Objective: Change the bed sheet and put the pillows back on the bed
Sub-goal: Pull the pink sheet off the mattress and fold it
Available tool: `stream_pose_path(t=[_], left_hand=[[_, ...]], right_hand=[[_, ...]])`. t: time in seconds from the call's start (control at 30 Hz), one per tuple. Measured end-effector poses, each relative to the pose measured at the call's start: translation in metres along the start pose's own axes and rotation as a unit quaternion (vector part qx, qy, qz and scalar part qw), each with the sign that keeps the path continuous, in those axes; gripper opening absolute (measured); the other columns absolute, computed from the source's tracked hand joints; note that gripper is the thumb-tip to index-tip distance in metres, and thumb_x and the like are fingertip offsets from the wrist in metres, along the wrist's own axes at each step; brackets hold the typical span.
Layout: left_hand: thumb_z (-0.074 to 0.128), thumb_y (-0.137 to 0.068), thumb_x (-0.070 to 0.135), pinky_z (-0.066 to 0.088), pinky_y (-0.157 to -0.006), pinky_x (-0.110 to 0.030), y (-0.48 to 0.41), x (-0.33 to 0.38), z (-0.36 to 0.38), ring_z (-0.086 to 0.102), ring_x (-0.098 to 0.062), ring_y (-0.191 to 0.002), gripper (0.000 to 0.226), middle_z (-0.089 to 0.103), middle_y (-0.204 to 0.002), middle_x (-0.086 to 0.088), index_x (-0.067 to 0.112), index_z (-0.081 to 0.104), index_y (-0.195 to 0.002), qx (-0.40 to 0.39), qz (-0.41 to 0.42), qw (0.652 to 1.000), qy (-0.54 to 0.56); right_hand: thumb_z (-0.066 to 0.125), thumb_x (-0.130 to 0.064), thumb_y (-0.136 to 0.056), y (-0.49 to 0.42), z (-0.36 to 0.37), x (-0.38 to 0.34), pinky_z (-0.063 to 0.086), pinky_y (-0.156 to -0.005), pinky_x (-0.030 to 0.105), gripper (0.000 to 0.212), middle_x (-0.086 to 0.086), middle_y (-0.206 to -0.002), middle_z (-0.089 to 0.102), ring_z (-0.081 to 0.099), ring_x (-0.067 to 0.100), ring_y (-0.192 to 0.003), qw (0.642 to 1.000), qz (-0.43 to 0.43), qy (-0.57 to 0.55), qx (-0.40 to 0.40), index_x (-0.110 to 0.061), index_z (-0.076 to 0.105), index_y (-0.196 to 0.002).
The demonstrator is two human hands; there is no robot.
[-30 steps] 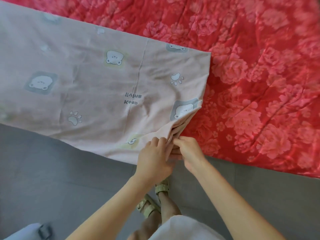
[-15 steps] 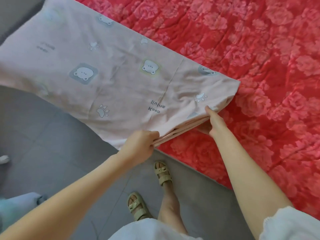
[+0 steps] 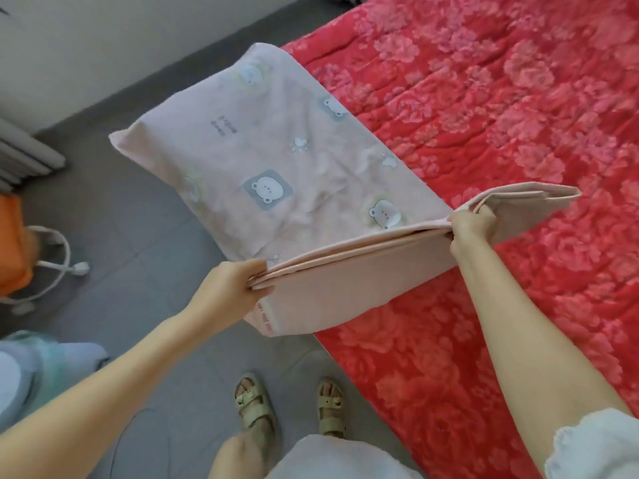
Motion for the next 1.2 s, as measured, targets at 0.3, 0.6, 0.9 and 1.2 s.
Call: stream_pose_path(t=[0.3,0.6,0.9,1.2], left_hand=[[0.065,-0.084,0.01,0.031,-0.051,-0.024,-0.053,-0.146,-0.141,0.045,-0.012,-0.054,0.028,0.051,-0.054,0.007,0.021,0.055,-0.061,0.146,-0.11,0.977,0.114],[0.06,-0.084,0.003,0.034,-0.052,-0.012,-0.158,-0.278,-0.277,0.046,-0.012,-0.058,0.011,0.058,-0.066,-0.005,0.01,0.063,-0.077,0.261,-0.137,0.934,0.203],[0.056,-0.083,0.005,0.036,-0.058,-0.027,-0.285,-0.367,-0.36,0.046,-0.012,-0.059,0.013,0.055,-0.062,0.005,0.013,0.064,-0.077,0.313,-0.173,0.897,0.259],[0.051,-0.088,0.006,0.041,-0.088,-0.034,-0.399,-0.502,-0.302,0.055,-0.032,-0.11,0.03,0.062,-0.116,-0.012,0.007,0.057,-0.117,0.193,-0.389,0.884,0.174]], right_hand=[[0.05,0.009,-0.076,0.069,0.255,-0.145,0.044,-0.058,0.023,0.033,-0.008,-0.068,0.05,0.05,0.014,-0.068,0.981,-0.133,0.0,-0.139,-0.021,0.054,-0.092],[0.048,0.015,-0.076,0.121,0.462,-0.238,0.037,-0.045,0.014,0.032,-0.006,-0.065,0.041,0.041,0.007,-0.055,0.97,-0.169,-0.026,-0.171,-0.015,0.051,-0.086],[0.051,0.012,-0.075,0.1,0.631,-0.289,0.042,-0.062,0.016,0.038,-0.006,-0.084,0.053,0.049,0.011,-0.074,0.971,-0.173,-0.018,-0.162,-0.013,0.052,-0.104],[0.057,-0.008,-0.082,0.046,0.769,-0.179,0.052,-0.074,0.029,0.056,-0.002,-0.105,0.055,0.058,0.013,-0.084,0.922,-0.063,0.197,-0.327,-0.027,0.044,-0.134]])
Point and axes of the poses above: each hand's wrist, its own y-axis away from the middle knuckle, its own z-axis out of the palm, x = y × z, the point moved 5 cm from there along -y, towards the middle knuckle
